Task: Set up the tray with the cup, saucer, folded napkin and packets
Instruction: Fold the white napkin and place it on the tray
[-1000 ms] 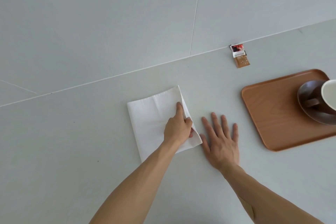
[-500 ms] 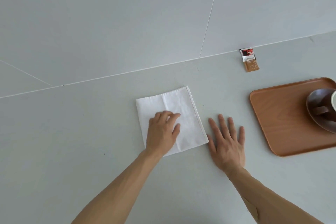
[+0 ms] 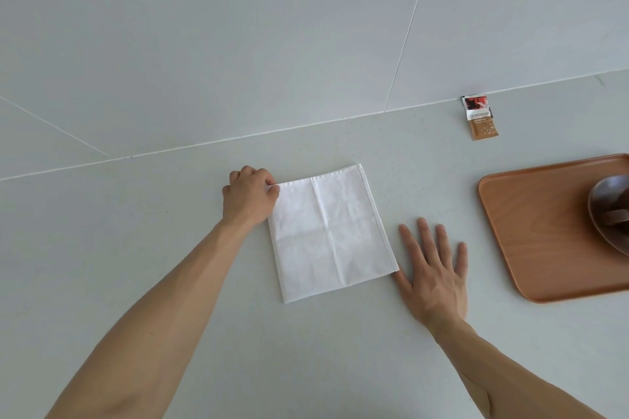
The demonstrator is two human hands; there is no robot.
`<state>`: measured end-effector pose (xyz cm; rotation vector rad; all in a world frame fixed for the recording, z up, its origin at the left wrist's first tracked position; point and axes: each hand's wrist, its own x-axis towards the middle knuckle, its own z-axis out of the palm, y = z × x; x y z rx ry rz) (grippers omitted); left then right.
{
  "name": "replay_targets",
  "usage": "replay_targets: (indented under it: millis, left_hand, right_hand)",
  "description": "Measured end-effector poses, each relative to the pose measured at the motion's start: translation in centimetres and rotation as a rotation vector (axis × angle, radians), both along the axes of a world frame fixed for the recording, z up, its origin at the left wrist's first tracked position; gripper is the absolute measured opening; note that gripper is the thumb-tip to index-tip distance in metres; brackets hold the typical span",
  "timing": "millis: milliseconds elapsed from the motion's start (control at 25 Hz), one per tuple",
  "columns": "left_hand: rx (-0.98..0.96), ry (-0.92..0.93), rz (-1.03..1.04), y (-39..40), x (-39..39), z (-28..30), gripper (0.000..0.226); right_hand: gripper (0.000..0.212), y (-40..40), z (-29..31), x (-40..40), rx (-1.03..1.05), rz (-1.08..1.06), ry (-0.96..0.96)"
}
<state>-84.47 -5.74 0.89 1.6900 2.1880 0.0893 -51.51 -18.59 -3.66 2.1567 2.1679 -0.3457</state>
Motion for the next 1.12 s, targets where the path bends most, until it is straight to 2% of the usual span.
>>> replay_targets:
  millis: [200, 440, 560, 640, 760, 880, 1000, 1120]
  left_hand:
    - [-0.052, -0.036, 0.023, 0.2, -1.1, -0.4, 0.013]
    - [-0.08, -0.033, -0.021, -0.2, -1.5, -0.3, 0.017]
    - [0.135, 0.027, -0.095, -2.6, 0.1, 0.4, 0.036]
    - [0.313, 0.017, -0.24, -5.9, 2.2, 0.1, 0.038]
    - [0.307, -0.008, -0.387, -10.5, 5.5, -1.7, 0.045]
    - [0.206, 0.049, -0.294, -12.3, 7.3, -3.2, 0.056]
    - [0.11, 0.107, -0.235, -12.6, 7.8, -3.9, 0.061]
    - [0.097, 0.139, -0.307, -13.0, 7.3, -4.7, 0.063]
  right_hand:
    - [0.068, -0.1, -0.1, 0.1, 0.009, 0.004, -0.008]
    - [0.063, 0.0, 0.3, -0.2, 0.005, 0.005, 0.015]
    - [0.055, 0.0, 0.8, -0.1, 0.061, -0.075, 0.219]
    - [0.053, 0.4, 1.4, -0.4, 0.127, -0.099, 0.354]
    - [0.05, 1.9, 2.2, -2.9, 0.216, 0.179, 0.326]
    - [0.051, 4.3, 2.3, -6.6, 0.191, 0.394, 0.244]
    - [0.059, 5.3, 1.3, -8.2, 0.09, 0.436, 0.131]
    - [0.065, 3.9, 0.0, -7.5, 0.085, 0.421, 0.099]
